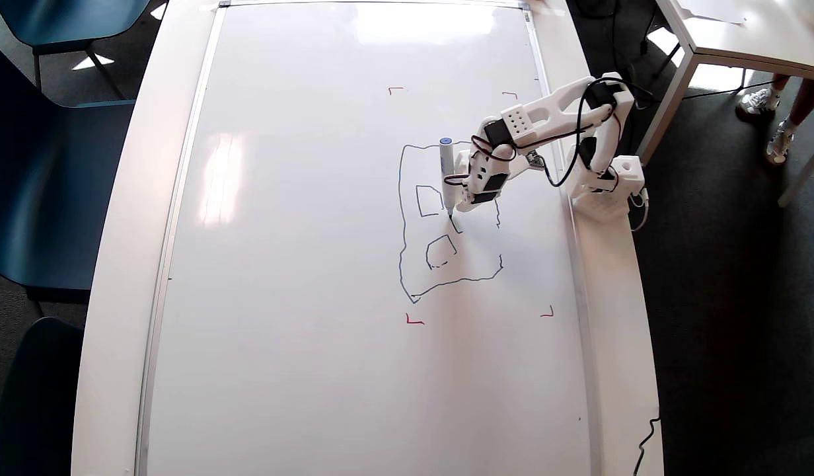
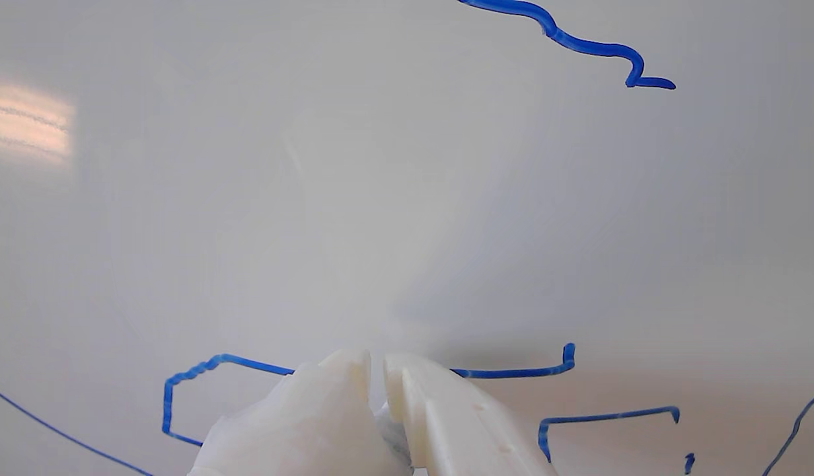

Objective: Draw on a whiteboard a robot head using a pen attached to the gripper

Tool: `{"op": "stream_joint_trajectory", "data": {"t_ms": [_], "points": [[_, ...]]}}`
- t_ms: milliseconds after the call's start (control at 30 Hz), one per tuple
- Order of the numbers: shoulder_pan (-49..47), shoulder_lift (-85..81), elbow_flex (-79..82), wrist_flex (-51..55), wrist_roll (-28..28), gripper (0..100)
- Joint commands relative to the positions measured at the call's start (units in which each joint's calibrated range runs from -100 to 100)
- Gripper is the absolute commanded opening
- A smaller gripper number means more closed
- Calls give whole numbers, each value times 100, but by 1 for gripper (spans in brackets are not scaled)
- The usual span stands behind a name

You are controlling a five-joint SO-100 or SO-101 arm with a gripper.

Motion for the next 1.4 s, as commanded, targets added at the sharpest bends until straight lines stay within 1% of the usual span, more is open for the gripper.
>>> {"op": "stream_joint_trajectory", "data": {"t_ms": [0,400,600,733,1067,1167,1367], "points": [[-5,-294,65,262,26,1],[-27,-898,800,332,26,1],[-248,-1132,991,332,-22,1],[-484,-1107,918,323,-183,1],[-624,-1049,909,219,-193,1],[-624,-1040,936,-51,-193,1],[-602,-537,600,-164,-199,1]]}}
